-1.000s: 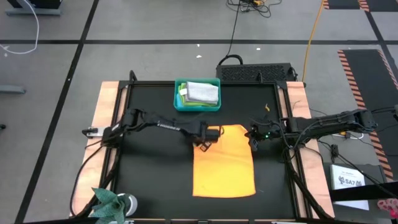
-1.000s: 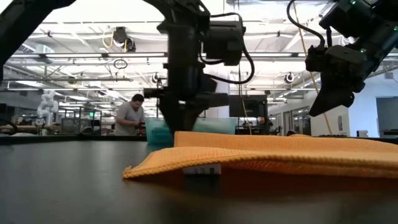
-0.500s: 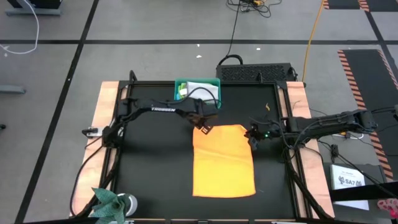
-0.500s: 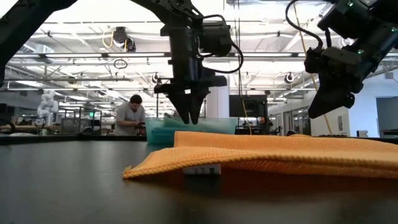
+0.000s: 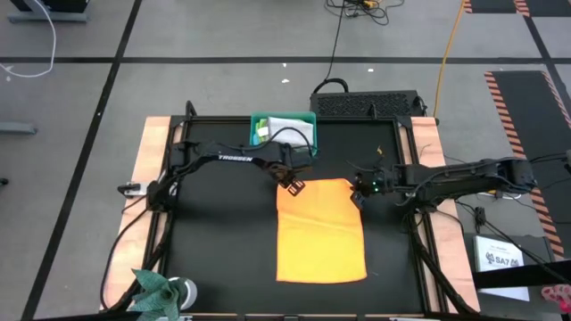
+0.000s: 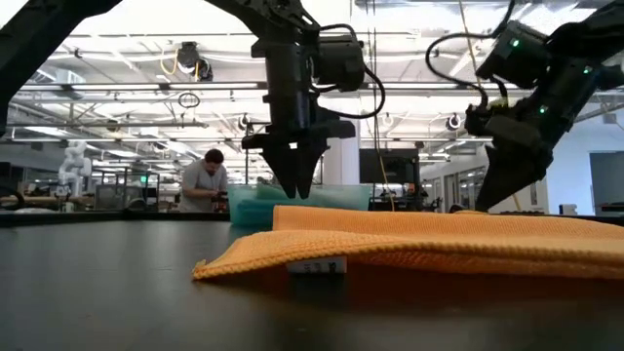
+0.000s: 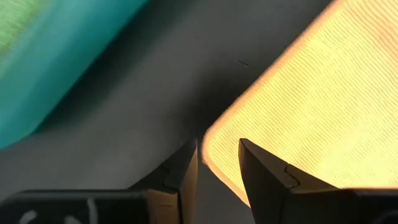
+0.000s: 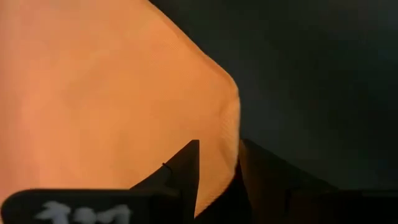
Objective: Fold microfiber towels
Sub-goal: Fold the orange microfiber towel
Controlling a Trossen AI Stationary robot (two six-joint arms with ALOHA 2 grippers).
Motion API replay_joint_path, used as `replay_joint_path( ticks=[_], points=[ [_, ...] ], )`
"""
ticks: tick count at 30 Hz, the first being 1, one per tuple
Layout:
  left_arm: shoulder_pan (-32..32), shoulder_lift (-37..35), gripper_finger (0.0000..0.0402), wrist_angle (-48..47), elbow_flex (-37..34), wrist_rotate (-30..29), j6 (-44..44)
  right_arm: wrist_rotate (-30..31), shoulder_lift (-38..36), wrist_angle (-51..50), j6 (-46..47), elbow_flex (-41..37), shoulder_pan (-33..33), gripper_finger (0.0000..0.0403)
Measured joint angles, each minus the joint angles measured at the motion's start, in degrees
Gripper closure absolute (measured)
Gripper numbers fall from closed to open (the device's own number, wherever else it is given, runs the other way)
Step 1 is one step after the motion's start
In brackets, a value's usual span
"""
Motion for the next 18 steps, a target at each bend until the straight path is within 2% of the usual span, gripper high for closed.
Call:
replay_joint_path(
  ticks=[8, 18],
  points=[
    [-0.87, 0.00, 0.0282, -2.65, -0.02, -0.07, -0.45, -1.64, 4.72, 2.35, -1.73, -0.04, -1.62, 0.0291],
    [-0.94, 0.00, 0.0281, -4.06, -0.07, 0.28, -2.84, -4.52, 5.48, 4.26, -3.01, -0.07, -2.22, 0.0291]
  ],
)
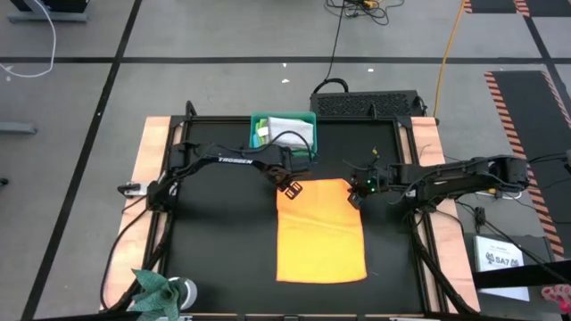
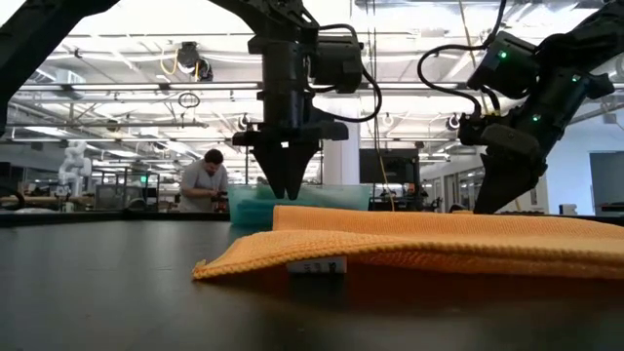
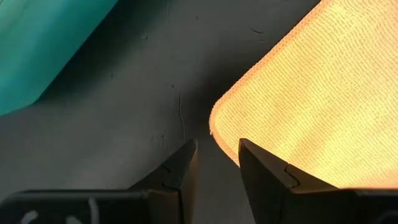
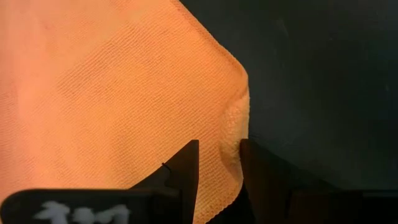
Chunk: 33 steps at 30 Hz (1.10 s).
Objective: Fold microfiber towels
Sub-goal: Fold the orange microfiber towel
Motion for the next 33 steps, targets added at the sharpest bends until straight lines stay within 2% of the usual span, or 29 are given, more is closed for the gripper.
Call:
replay_joint_path(
  ticks=[6, 15, 19, 23, 33],
  points=[
    [-0.02, 0.00, 0.0281, 1.01, -0.48, -0.58, 0.00, -0.10, 0.00, 0.00, -0.21, 0.00, 0.00, 0.0291],
    [0.29, 0.07, 0.0281, 4.99, -7.47, 0.08, -2.15, -0.04, 0.00, 0.00, -0.22, 0.00, 0.00, 0.0291],
    [1.07, 0.00, 0.0281, 10.34, -9.05, 0.96, -2.22, -0.02, 0.00, 0.00, -0.22, 0.00, 0.00, 0.0291],
    [1.67, 0.00, 0.0281, 14.79, -9.20, 2.02, -2.26, 0.00, 0.00, 0.00, -0.15, 0.00, 0.00, 0.0291],
    [2.28, 0.00, 0.0281, 14.81, -9.20, 2.47, -0.36, 0.09, 0.00, -0.02, -0.20, 0.00, 0.00, 0.0291]
  ],
)
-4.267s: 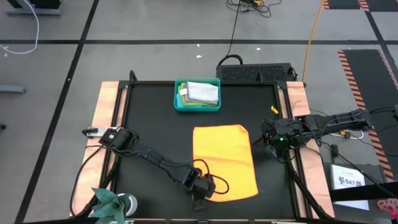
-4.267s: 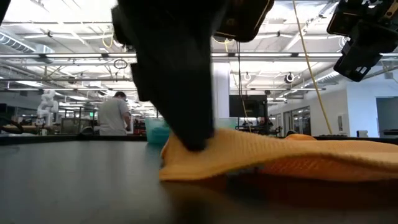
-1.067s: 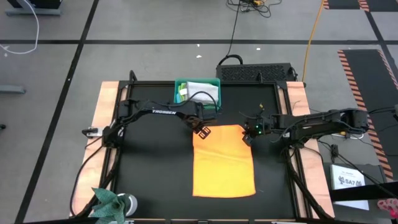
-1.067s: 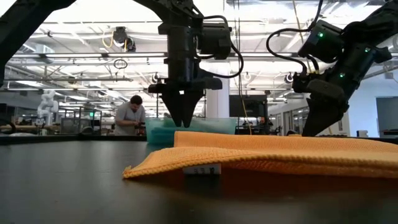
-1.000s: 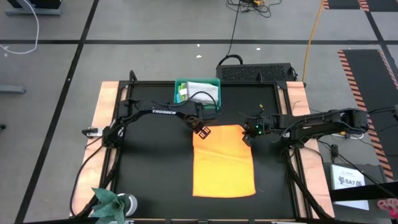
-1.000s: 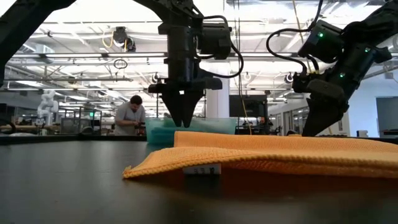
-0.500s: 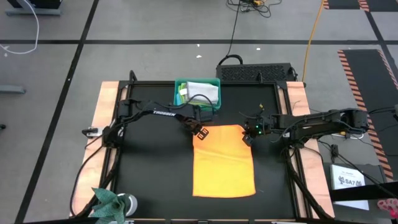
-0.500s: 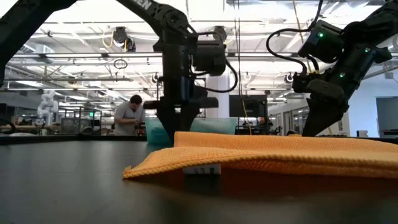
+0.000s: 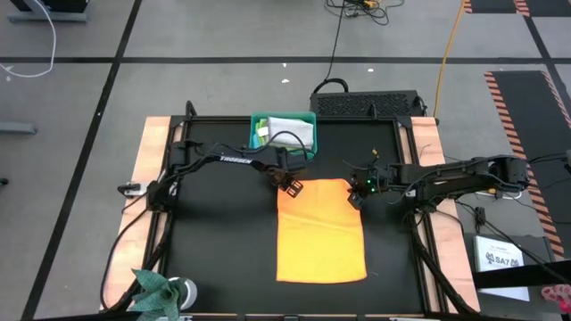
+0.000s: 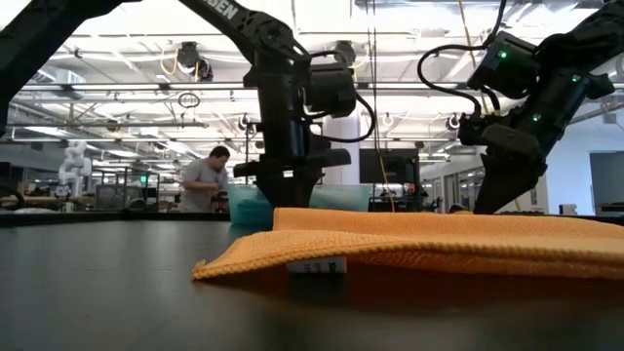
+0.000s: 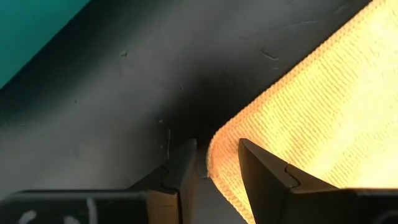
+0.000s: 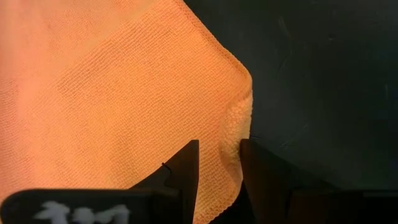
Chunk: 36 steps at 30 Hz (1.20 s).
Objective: Fold microfiber towels
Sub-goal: Fold the orange microfiber towel
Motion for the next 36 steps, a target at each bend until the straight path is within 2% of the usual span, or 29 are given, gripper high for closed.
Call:
replay_joint_path(
  ticks=[11, 21, 31, 36],
  points=[
    [0.00, 0.00, 0.0282, -0.02, 0.00, 0.05, -0.24, 0.11, 0.00, 0.87, -2.71, -0.02, -4.92, 0.0291],
    [0.00, 0.00, 0.0282, -0.04, 0.00, 0.05, -0.40, -1.75, 0.00, -2.02, -3.12, -0.02, -6.25, 0.0315],
    [0.00, 0.00, 0.0282, -0.04, 0.00, 0.05, -0.38, -3.15, 0.00, -1.25, -2.23, -0.04, -6.27, 0.0267],
    [0.00, 0.00, 0.0282, -0.04, 0.01, 0.07, -0.41, -3.17, 1.65, -0.76, -2.55, -0.04, -6.27, 0.0258]
  ],
)
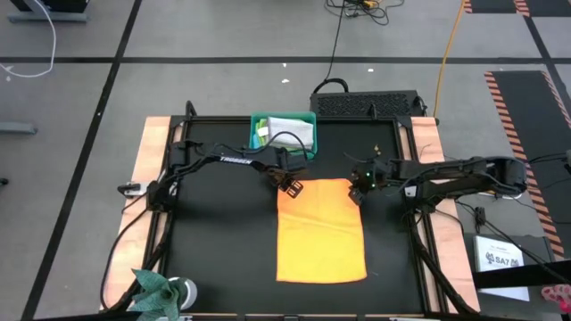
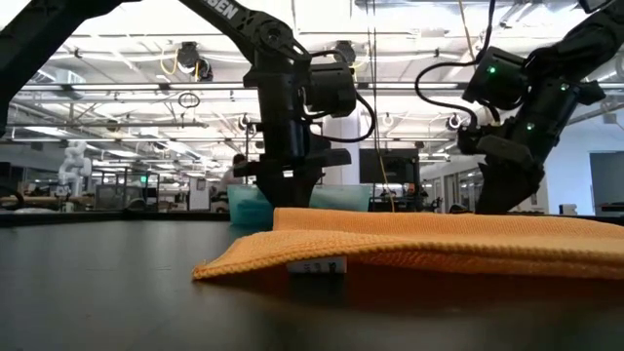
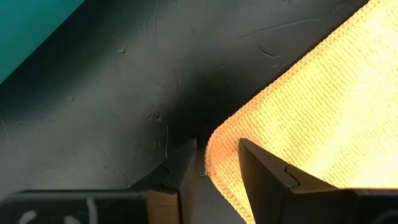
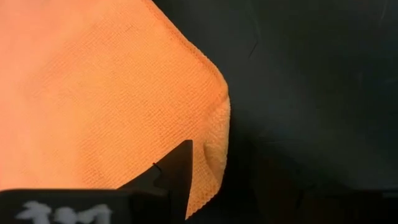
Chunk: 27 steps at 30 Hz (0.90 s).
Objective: Fold microfiber towels
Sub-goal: Fold the orange microfiber towel
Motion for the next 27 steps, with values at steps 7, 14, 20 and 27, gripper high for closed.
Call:
replay_joint_path(
  ticks=[7, 14, 20, 27],
  points=[
    [0.00, 0.00, 0.0282, 0.00, 0.02, 0.02, 0.21, 0.40, 4.06, 3.20, 0.38, 0.11, 0.01, 0.0284],
    [0.00, 0.00, 0.0282, 0.00, 0.02, 0.02, 0.27, 1.07, 4.09, 3.08, -0.24, 0.11, -0.11, 0.0371],
    [0.11, 0.00, 0.0347, 0.00, 0.02, -0.04, 1.90, 1.46, 4.08, 3.10, -0.85, 0.09, -0.11, 0.0399],
    [1.43, 0.00, 0.0395, 0.02, 0.04, -2.44, 3.42, 1.44, 3.39, 2.84, -1.87, 0.01, -0.76, 0.0401]
  ],
)
